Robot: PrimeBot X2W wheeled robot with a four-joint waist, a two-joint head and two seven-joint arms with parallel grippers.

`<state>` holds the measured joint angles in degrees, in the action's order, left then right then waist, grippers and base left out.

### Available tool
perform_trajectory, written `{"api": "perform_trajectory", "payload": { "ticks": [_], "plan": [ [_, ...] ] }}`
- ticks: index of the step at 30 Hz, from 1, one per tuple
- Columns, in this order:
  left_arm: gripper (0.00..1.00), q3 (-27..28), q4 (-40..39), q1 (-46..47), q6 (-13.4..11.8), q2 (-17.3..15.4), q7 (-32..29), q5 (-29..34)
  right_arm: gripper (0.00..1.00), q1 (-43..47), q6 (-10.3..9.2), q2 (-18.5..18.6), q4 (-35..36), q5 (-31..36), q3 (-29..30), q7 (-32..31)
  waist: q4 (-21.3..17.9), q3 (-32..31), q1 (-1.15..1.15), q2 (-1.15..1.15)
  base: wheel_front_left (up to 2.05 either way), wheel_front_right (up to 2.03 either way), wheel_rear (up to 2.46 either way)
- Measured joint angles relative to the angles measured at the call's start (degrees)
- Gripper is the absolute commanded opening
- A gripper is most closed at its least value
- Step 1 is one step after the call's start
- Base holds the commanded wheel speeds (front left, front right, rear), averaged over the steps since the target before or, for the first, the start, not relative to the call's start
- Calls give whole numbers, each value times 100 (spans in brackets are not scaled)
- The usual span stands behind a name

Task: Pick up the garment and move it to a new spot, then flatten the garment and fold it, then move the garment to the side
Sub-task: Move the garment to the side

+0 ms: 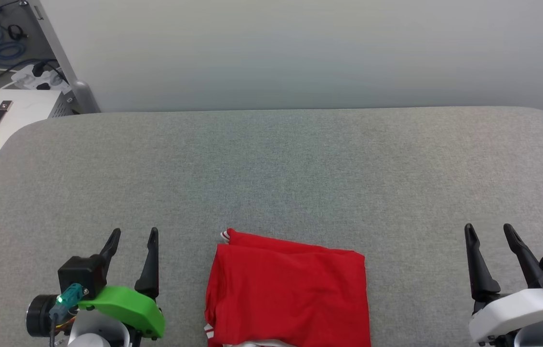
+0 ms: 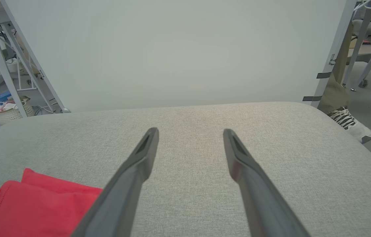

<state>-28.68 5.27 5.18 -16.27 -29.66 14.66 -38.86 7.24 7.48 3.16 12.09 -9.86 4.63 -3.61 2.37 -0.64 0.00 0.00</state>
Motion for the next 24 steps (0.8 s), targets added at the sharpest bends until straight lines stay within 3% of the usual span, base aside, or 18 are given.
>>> {"api": "perform_trajectory", "payload": {
  "ticks": [9,15,24],
  "plan": [
    [100,114,20,99,76,107,0,64,100,-13,0,29,-86,-450,270,-268,127,54,0,0,0,0,0],
    [100,270,-46,307,185,264,1,183,100,-69,0,371,-436,-1265,327,-1151,311,182,0,0,0,0,0],
    [100,566,-113,465,427,545,1,492,100,-208,0,843,-881,-2105,-386,-2458,739,456,0,0,0,0,0]
  ]
}}
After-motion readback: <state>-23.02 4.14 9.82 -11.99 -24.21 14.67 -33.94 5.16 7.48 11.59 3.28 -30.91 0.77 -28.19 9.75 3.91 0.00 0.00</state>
